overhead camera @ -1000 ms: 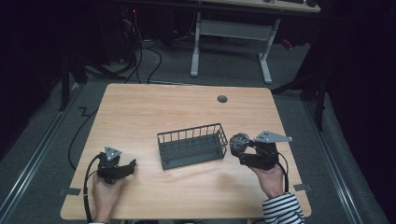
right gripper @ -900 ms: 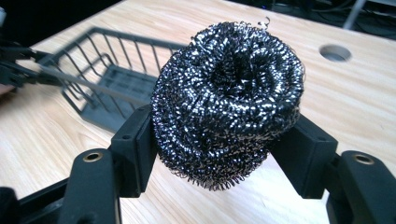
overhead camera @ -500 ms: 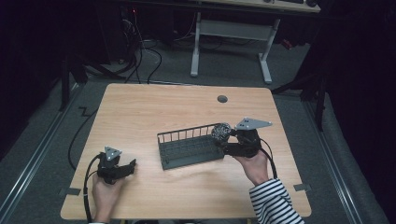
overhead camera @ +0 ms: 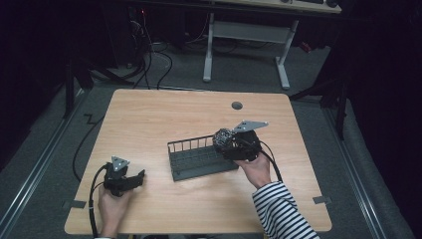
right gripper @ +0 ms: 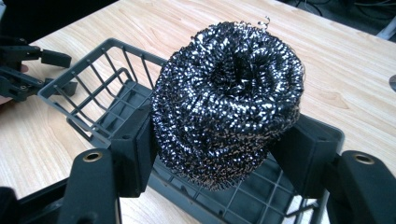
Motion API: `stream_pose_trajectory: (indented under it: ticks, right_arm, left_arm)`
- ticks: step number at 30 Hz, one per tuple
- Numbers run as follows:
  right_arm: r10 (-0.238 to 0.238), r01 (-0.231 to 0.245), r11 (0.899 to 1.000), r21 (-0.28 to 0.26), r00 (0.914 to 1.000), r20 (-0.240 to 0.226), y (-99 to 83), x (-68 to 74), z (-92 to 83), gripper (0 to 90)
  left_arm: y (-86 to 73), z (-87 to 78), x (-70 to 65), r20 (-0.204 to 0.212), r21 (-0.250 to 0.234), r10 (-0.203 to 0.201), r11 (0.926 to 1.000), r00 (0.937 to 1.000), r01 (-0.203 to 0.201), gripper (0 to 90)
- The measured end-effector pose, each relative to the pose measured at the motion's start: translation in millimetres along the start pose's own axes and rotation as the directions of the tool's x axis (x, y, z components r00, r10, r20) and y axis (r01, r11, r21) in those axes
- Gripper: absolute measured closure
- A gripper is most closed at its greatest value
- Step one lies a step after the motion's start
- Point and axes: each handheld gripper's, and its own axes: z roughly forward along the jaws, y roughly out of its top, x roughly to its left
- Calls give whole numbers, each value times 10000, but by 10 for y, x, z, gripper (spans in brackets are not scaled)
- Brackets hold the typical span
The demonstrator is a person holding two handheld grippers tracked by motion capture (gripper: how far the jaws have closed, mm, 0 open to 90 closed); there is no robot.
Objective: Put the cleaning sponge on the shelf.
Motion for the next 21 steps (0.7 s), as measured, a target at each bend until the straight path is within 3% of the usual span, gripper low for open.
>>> stream_pose_trajectory:
  ticks: [21]
  right_arm:
    - [91,-79,9925,1223,9999,-96,-15,9,422,349]
  left_arm:
    - [0,0,1,4,-1,-3,10000,10000,3,248]
